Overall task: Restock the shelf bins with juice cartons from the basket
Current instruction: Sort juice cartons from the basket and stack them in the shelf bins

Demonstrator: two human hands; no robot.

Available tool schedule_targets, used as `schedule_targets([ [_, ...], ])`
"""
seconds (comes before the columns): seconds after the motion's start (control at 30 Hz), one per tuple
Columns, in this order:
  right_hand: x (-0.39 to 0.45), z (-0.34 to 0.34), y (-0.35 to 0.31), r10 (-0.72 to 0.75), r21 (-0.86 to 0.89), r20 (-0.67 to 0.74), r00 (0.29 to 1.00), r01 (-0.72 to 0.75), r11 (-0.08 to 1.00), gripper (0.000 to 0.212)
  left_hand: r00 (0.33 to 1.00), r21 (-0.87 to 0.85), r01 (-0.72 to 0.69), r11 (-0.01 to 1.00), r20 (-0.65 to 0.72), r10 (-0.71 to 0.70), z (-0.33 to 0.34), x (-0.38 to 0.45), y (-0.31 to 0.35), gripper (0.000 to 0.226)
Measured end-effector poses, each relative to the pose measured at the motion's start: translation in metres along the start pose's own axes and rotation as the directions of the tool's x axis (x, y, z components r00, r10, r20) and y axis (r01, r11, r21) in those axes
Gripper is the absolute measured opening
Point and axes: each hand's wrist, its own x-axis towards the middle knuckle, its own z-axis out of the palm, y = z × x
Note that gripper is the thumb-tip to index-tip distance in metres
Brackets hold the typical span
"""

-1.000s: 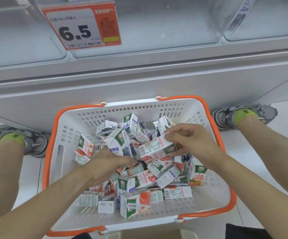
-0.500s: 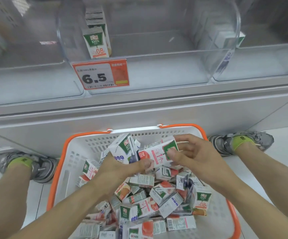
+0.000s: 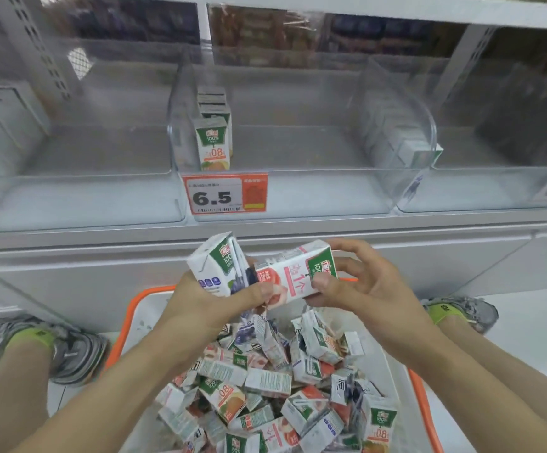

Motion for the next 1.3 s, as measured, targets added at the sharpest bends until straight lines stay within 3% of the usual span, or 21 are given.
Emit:
schedule_targets([
  [0.2,0.019,0.02,-0.032,-0.059,-0.041,-0.001,0.998,0.059,0.997,0.035,0.998,-0.099,-0.052,0.994,-0.045,0.048,-0.018,0.004,0.021,0.067],
  [0.37,0.034,0.05,-0.056,-0.141,-0.022,0.055,0.988,0.142,0.99,0.041,0.992,-0.214,-0.121,0.969,-0.052,0.113,-0.044,-0.001,0.041,0.042],
  [0.57,0.056,0.118,-0.089,-0.318,-0.017,0.068,0.946,0.319,0.947,0.038,0.967,-0.307,-0.197,0.931,-0.218,0.133,-0.109,-0.017,0.051,0.043],
  [0.73,0.094,0.192,-0.115,-0.466,-0.127,0.081,0.881,0.473,0.872,0.024,0.94,-0.397,-0.22,0.891,-0.329,0.085,-0.171,-0.032,0.06,0.019],
  [0.8,0.114,0.225,-0.121,-0.5,-0.155,0.119,0.858,0.513,0.844,0.026,0.907,-0.317,-0.234,0.919,-0.411,0.09,-0.19,-0.038,0.057,0.029],
  [0.87,0.141,0.257,-0.121,-0.52,-0.219,0.168,0.837,0.546,0.809,0.025,0.855,-0.046,-0.197,0.979,-0.497,0.149,-0.207,-0.048,0.052,0.05],
  [0.93,0.166,0.291,-0.12,-0.533,-0.32,0.235,0.813,0.583,0.747,0.024,0.782,0.198,-0.14,0.97,-0.579,0.231,-0.218,-0.057,0.048,0.04],
  [0.97,0.175,0.307,-0.119,-0.524,-0.358,0.278,0.805,0.593,0.721,0.024,0.758,0.239,-0.133,0.962,-0.6,0.254,-0.223,-0.06,0.046,0.037],
  [1.1,0.2,0.364,-0.115,-0.403,-0.387,0.398,0.824,0.549,0.741,0.032,0.717,0.228,-0.125,0.966,-0.651,0.247,-0.239,-0.064,0.043,0.035],
  [1.2,0.205,0.389,-0.122,-0.36,-0.349,0.39,0.847,0.498,0.794,0.032,0.733,0.209,-0.106,0.972,-0.644,0.218,-0.244,-0.064,0.04,0.036],
  [1.3,0.202,0.39,-0.13,-0.36,-0.395,0.417,0.835,0.523,0.755,0.031,0.761,0.197,-0.077,0.977,-0.622,0.185,-0.245,-0.065,0.035,0.039],
])
